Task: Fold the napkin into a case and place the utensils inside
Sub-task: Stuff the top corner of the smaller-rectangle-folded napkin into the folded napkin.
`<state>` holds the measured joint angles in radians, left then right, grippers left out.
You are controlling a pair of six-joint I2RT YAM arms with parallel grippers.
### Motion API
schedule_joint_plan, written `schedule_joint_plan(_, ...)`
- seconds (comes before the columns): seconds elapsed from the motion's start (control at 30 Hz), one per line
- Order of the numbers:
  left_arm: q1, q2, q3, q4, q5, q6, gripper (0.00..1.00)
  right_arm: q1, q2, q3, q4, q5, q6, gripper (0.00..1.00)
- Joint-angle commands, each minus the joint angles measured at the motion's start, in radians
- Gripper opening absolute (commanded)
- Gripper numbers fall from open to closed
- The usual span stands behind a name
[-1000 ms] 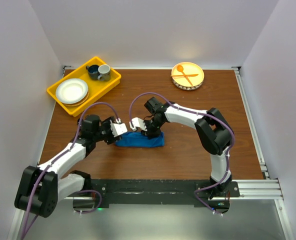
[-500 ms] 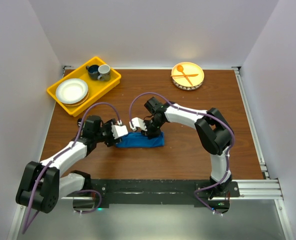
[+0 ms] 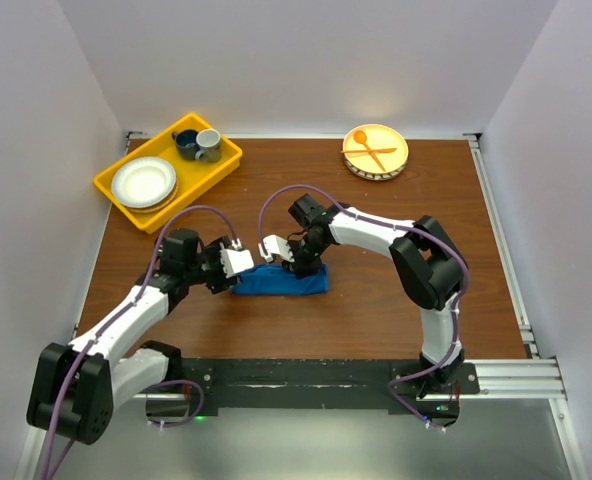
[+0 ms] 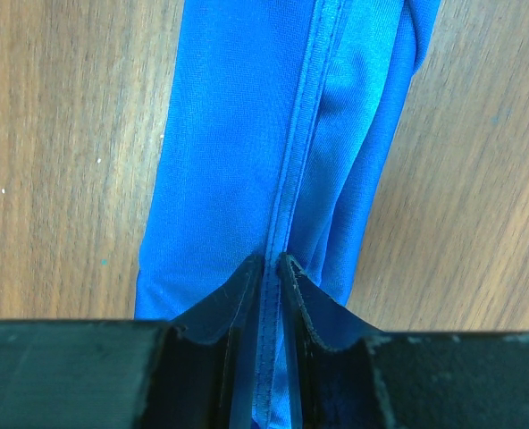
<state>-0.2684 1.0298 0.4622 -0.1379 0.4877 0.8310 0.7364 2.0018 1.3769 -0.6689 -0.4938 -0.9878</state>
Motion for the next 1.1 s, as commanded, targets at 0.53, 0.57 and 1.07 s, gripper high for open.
schedule_joint_plan(0.53,-0.087,0.179,0.021,0.154,-0.052,-0.023,0.68,0.003,0.097,-0.067,-0.113,0.075,0.008,0.21)
schedule_joint_plan(0.57,-0.097,0.185,0.02,0.164,-0.057,-0.032,0.68,0.001,0.097,-0.067,-0.113,0.077,0.006,0.21)
schedule_joint_plan(1.07,-0.166,0.28,-0.019,0.288,-0.201,0.0,0.68,0.001,0.104,-0.059,-0.121,0.075,0.005,0.21)
